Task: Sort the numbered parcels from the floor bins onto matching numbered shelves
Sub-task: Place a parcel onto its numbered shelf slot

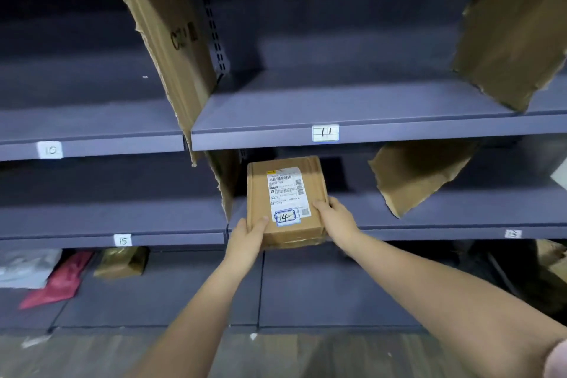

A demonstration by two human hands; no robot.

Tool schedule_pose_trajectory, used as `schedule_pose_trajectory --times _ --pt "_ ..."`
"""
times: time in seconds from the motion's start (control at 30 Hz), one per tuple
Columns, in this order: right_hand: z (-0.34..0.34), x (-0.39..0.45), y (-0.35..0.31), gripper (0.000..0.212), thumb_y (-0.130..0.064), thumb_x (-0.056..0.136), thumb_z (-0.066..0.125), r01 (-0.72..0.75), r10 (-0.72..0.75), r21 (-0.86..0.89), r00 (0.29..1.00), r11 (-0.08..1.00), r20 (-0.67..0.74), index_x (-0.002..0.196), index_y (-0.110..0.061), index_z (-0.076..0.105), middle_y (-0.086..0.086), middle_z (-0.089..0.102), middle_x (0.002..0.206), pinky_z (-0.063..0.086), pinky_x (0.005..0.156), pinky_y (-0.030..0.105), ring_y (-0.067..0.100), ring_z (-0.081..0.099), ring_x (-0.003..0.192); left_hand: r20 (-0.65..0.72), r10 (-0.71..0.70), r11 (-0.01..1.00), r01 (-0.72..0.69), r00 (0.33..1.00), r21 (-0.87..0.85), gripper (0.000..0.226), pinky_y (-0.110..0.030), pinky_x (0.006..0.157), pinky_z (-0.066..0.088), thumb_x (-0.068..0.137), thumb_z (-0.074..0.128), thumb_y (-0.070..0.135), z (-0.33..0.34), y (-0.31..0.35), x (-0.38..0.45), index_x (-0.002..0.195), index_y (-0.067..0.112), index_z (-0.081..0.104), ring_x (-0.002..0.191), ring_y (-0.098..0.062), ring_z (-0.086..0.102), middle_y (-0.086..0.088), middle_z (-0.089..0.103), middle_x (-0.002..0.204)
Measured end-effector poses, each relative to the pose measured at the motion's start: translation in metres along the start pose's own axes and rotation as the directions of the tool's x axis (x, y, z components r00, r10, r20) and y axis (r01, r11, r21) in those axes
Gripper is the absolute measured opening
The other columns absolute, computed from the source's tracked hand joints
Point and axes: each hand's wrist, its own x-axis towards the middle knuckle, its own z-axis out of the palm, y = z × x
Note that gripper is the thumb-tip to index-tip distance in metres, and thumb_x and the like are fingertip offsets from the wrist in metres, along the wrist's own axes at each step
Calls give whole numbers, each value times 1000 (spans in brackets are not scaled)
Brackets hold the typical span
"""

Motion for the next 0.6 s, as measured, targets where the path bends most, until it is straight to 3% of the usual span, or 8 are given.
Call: schedule_pose_trajectory --times 0.13,0.23,0.3,0.4,0.5,0.6 --pt "30 54 8 38 -35 93 52 17 -17 8 1000 1000 -17 124 -14 43 6 63 110 53 85 42 25 63 98 -43 53 993 -57 998 -102 41 -31 90 37 92 58 42 1 -7 52 122 18 45 107 -19 51 1 55 118" --pt "47 91 11 57 -42 88 56 40 -40 7 999 999 6 135 -13 42 3 58 127 46 91 33 21 57 109 -67 88 979 -99 994 -176 45 -28 90 33 94 59 34 7 -10 93 130 15 41 106 -16 46 3 49 116" --pt "56 111 13 53 -39 92 56 88 -88 -9 996 996 1 138 -17 43 -2 54 130 38 90 27 17 51 108 -103 116 978 -132 988 -164 46 -28 90 33 94 58 32 13 -13 118 132 13 41 105 -17 45 0 51 119" --pt "69 142 16 47 -35 96 55 189 -192 -85 981 978 -30 140 -20 45 4 60 128 40 86 22 17 55 104 -149 184 963 -209 972 -169 49 -27 97 34 94 59 26 24 -22 150 134 7 38 116 -24 50 -8 53 131" --pt "81 168 13 51 -40 97 53 232 -238 -113 970 966 -42 143 -22 43 3 59 132 44 97 27 23 57 118 -190 221 961 -247 957 -122 56 -34 107 32 94 59 25 30 -23 171 139 3 34 130 -31 43 -15 46 141" --pt "88 182 8 54 -44 96 52 232 -240 -158 970 960 -30 144 -21 42 3 58 135 44 97 26 24 56 120 -224 241 960 -266 944 -89 59 -37 112 30 95 57 25 31 -21 192 142 -2 34 134 -35 39 -20 41 146"
